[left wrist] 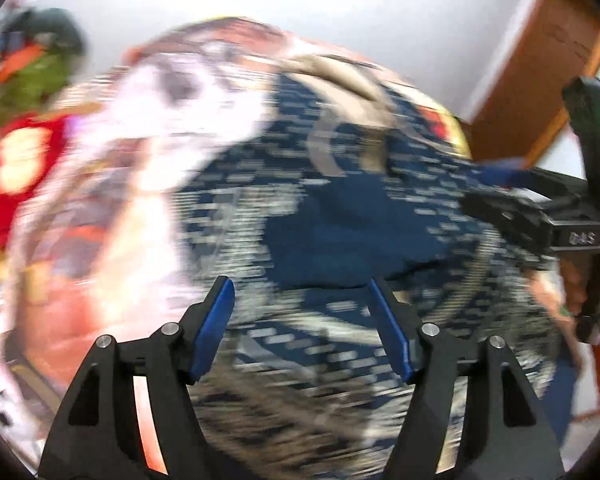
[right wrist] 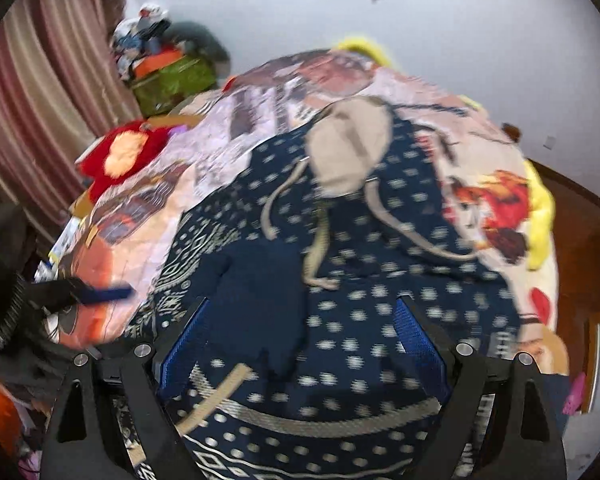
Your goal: Fold large clothes
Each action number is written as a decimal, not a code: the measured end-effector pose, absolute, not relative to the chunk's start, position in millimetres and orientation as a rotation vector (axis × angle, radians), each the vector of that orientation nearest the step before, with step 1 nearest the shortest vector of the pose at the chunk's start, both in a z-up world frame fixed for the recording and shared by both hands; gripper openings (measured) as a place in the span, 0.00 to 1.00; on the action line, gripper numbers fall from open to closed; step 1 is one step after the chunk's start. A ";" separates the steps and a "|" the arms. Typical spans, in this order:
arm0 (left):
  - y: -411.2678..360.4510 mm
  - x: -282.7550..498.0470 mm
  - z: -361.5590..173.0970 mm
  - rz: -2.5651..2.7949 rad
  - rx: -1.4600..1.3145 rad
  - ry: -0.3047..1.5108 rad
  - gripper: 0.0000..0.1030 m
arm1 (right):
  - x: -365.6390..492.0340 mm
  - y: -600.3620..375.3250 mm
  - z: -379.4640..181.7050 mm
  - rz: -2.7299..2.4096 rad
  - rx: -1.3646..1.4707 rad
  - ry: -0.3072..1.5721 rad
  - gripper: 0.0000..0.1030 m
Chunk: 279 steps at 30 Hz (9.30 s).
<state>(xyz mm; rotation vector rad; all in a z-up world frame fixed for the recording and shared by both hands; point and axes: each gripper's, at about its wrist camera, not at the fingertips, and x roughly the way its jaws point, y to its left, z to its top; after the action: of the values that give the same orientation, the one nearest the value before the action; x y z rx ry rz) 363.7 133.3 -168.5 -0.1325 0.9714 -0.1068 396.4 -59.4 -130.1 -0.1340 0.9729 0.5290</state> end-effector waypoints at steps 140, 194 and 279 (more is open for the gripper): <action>87.4 397.0 -166.3 0.008 -0.279 0.973 0.79 | 369.4 -372.6 -31.4 0.077 0.391 0.522 0.07; 34.6 385.6 -190.3 -0.172 0.130 1.025 0.79 | 387.0 -80.7 -174.9 0.599 0.028 1.303 0.08; 103.8 431.1 -251.6 0.107 0.053 1.115 0.66 | 352.6 -183.4 -162.4 0.361 -0.236 1.008 0.15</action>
<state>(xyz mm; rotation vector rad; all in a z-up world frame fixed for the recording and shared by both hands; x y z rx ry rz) 431.1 103.8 -251.6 0.0534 1.1151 0.1073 352.6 -183.4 -162.4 -0.2361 1.0084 0.3611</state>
